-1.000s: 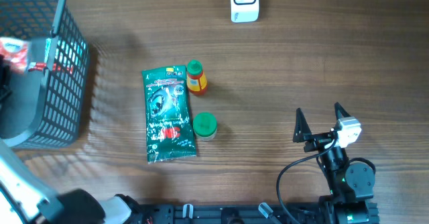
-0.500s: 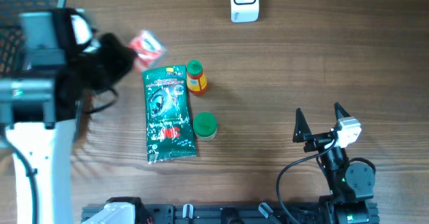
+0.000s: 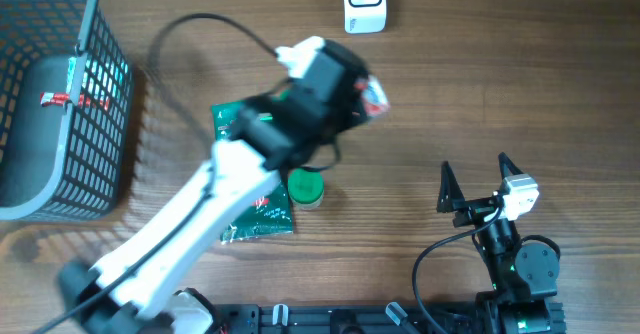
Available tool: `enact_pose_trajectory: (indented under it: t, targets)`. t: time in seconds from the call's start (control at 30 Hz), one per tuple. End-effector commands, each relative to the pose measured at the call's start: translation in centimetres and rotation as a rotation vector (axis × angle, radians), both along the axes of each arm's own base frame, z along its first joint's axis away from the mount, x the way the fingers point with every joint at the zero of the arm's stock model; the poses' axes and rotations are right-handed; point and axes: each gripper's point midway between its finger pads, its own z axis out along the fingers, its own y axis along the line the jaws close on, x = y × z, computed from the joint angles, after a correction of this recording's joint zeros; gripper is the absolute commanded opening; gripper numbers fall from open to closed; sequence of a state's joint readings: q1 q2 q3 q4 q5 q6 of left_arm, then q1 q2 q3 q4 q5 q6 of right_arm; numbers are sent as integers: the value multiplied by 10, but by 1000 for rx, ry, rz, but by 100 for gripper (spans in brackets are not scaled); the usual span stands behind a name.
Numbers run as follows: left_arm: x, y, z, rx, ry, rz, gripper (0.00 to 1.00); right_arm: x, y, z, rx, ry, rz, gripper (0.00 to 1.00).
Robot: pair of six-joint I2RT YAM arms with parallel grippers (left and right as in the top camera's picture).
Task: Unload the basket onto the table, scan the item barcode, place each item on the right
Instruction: 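Carry the Kleenex tissue pack out and set it right of the jar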
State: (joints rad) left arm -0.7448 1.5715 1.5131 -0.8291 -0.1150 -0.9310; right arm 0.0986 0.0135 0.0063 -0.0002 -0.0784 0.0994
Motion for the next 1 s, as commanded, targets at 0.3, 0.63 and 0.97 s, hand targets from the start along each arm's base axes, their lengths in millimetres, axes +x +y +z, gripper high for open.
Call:
enact_pose_trajectory:
  t: [0.3,0.63,0.97]
  targets:
    - [-10,-43,-173,181,289,203,4,-1,2,2,-14,-13,11,100]
    - [-13,20,-183,354,286,474,4,-1,2,2,-13,-13,11,100]
    - [-10,16,-166,304,264,472,20,-1,2,2,-13,-13,11,100]
